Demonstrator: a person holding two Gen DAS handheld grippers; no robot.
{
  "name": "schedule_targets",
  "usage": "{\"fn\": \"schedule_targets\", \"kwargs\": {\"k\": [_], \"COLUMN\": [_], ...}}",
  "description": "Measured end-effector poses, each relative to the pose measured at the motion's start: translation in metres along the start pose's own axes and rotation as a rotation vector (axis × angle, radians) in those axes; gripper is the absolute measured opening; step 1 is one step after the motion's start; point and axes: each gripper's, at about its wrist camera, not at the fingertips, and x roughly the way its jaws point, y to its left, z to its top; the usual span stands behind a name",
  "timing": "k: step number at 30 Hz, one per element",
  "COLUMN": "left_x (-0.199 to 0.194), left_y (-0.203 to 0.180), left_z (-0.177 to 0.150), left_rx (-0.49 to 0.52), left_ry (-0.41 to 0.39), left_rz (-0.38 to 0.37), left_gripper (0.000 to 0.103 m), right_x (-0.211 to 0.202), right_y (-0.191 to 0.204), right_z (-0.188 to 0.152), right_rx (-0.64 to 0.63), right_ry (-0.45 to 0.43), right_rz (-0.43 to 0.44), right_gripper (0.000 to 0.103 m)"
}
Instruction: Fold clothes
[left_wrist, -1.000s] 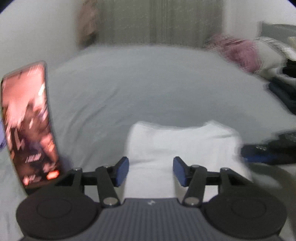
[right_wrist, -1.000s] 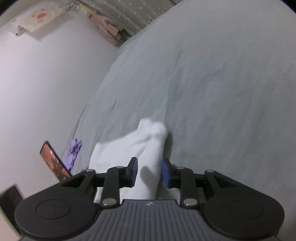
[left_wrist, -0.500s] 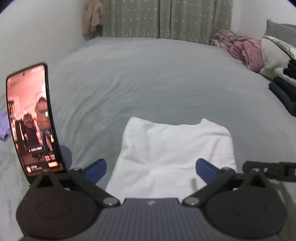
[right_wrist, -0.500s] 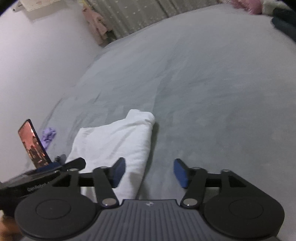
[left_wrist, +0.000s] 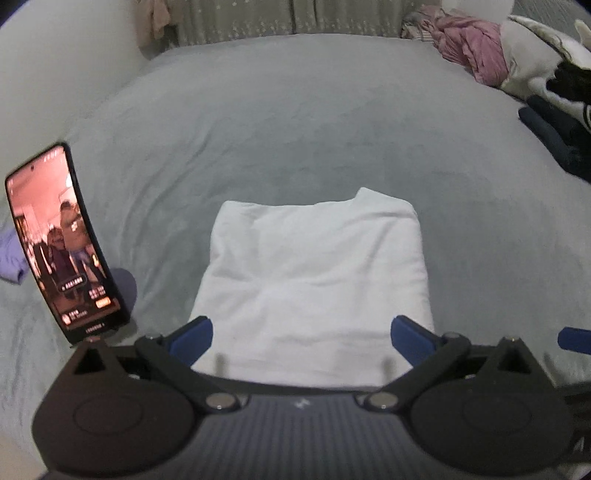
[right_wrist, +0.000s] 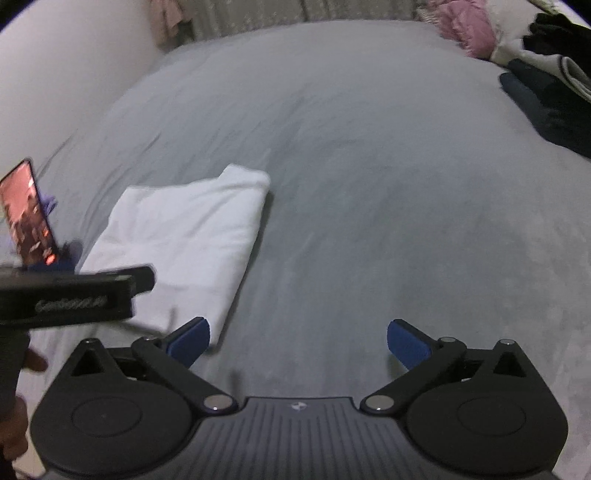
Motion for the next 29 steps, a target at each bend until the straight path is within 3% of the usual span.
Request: {"fn": "schedule_targets", "kwargs": {"k": [17, 29], "left_x": [0.009, 0.012], "left_y": [-0.011, -0.016], "left_z": [-0.006, -0.007], "left_rx": [-0.007, 0.013], "left_ry": [0.063, 0.075], "left_rz": [-0.019, -0.012], "left_gripper": [0.103, 0.103], "right_x": [-0.019, -0.009], "right_y": [-0.007, -0.010], "right_z": [-0.014, -0.017], "right_rx": [-0.027, -0.009], "right_ry": [0.015, 0.041], "right_rz": [-0.023, -0.015], "right_gripper": [0.103, 0.103]}}
